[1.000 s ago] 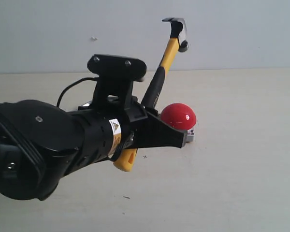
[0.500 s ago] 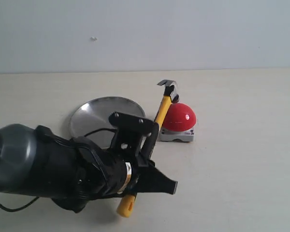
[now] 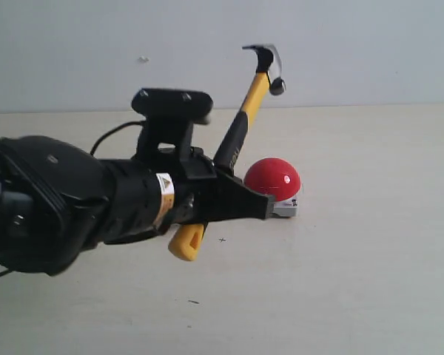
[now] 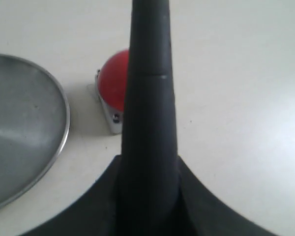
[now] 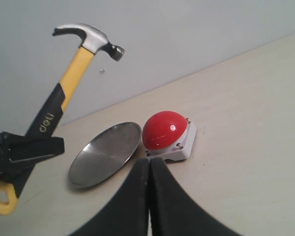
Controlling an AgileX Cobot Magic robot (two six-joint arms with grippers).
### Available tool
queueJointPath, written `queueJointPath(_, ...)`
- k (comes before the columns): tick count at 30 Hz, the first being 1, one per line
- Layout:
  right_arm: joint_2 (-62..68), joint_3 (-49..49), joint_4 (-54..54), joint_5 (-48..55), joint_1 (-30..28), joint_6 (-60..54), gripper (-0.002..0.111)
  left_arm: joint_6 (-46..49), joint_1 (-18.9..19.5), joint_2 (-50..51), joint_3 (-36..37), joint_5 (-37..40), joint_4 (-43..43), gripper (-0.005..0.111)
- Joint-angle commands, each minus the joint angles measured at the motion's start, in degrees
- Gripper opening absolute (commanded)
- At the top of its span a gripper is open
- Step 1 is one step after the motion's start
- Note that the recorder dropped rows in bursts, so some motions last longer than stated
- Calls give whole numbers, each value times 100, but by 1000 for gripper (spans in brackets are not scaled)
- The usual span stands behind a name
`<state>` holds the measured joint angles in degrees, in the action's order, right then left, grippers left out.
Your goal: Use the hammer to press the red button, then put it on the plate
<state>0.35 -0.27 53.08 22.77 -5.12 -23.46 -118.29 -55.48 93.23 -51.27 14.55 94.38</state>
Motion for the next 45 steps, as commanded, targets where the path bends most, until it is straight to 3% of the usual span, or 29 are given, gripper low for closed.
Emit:
queueJointPath(1,-35,27,17,-22,-26,-1,0,97,400,-305,-86,-495,118,0)
queueJointPath(17,-35,27,17,-22,-26,-1,0,251,2372,-315,69,-2619,51,0)
queueJointPath(24,-35,27,17,-22,-26,-1,0,1233,3169,-315,69,-4098,-1045,0)
queueJointPath(28,-35,27,17,-22,-26,-1,0,2449,3403,-315,319,-4707,-2477,0)
queueJointPath(29,-35,27,17,-22,-26,-1,0,3166,3483,-244,524,-5004,-3361,0)
queueJointPath(31,-35,27,17,-22,-26,-1,0,3779,3522,-32,770,-5478,-4042,0)
queueJointPath(39,-35,27,17,-22,-26,-1,0,4167,3809,971,857,-6889,-4775,0)
queueJointPath(45,-35,27,17,-22,-26,-1,0,4765,3823,1334,857,-6966,-4970,0)
